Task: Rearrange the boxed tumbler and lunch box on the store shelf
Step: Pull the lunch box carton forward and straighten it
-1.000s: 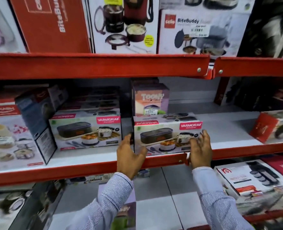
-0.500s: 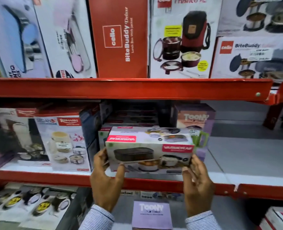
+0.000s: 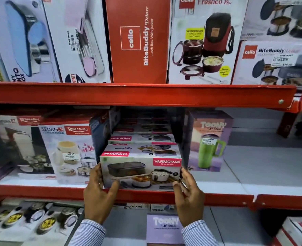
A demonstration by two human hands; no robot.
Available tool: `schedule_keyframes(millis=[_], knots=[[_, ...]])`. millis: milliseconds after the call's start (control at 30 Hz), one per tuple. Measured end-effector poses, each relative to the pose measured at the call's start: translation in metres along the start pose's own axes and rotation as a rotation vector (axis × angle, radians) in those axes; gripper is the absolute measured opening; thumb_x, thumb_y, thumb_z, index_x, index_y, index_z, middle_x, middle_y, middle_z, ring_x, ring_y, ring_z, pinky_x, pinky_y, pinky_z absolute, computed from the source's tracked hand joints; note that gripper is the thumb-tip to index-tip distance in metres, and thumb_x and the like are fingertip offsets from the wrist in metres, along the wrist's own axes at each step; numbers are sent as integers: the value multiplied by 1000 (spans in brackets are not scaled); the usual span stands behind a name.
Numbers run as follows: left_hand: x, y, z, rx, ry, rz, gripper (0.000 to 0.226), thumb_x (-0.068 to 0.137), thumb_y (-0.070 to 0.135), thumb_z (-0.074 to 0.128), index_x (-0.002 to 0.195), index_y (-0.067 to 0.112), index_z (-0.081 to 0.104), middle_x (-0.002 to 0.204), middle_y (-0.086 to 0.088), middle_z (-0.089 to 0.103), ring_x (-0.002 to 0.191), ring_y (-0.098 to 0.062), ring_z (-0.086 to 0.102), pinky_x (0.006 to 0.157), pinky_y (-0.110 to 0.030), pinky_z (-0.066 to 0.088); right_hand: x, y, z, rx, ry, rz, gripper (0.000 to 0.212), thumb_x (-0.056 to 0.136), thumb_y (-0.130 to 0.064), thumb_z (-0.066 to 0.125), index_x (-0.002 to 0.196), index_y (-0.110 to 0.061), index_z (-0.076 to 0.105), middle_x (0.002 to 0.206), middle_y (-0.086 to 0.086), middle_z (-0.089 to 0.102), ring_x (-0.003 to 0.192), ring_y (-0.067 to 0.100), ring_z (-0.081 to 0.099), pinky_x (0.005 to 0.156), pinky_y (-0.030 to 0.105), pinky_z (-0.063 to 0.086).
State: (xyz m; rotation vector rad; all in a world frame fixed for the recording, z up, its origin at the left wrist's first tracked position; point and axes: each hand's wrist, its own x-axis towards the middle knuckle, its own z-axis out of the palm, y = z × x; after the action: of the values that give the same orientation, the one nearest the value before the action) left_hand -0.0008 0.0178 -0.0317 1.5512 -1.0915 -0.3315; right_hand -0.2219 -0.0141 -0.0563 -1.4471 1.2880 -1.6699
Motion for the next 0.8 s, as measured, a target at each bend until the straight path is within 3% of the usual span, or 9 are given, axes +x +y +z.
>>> schedule_keyframes(millis=[67,200,333,433,533,633,700,800], knots=[[0,-1,0,-3,4,8,61,81,11,75,135,22,48,117,3,65,102,-20,66,100,-38,51,0,0,0,-2,10,-16,50,81,-26,62,129,-34,52,116,-31,58,104,-25,55,88,2,46],[-3,0,0,-11,15,21,60,81,9,74,135,18,49,115,5,64,100,-17,64,98,-31,48,0,-1,-2,-22,0,-46,50,86,-6,65,126,-34,55,114,-31,60,104,-21,58,89,6,49],[-3,1,1,-6,20,37,61,82,10,73,137,18,47,120,3,63,102,-16,62,98,-31,47,2,0,-4,-38,-7,-37,52,86,-5,63,128,-34,55,115,-31,59,103,-22,58,95,18,52],[-2,-3,3,1,17,39,65,82,11,74,140,19,44,127,-3,66,105,-15,61,98,-31,47,4,3,-6,-26,-26,-26,52,86,0,61,130,-28,57,122,-20,61,100,-26,55,98,28,54],[-1,-9,4,-6,16,46,65,82,14,74,139,22,44,132,-5,67,107,-16,63,100,-32,48,6,7,-8,-19,-27,-37,52,85,4,60,129,-24,59,128,-3,66,103,-16,61,93,16,53],[0,-17,5,-52,15,49,64,83,14,72,140,25,46,132,-1,67,111,-15,65,105,-37,50,9,8,-12,-4,-75,-28,52,85,5,60,128,-25,59,131,2,66,115,5,65,89,6,50],[-2,-23,5,-130,26,20,64,85,12,70,142,25,45,137,1,63,120,-16,63,109,-45,50,8,10,-19,22,-130,-30,55,85,8,58,127,-28,57,132,0,64,119,2,62,92,8,49],[-15,-33,4,-272,103,-29,64,87,6,69,145,18,45,150,-6,52,136,-20,52,114,-48,44,1,18,-36,77,-144,-54,53,86,7,54,132,-19,57,135,2,63,125,8,60,103,20,48]])
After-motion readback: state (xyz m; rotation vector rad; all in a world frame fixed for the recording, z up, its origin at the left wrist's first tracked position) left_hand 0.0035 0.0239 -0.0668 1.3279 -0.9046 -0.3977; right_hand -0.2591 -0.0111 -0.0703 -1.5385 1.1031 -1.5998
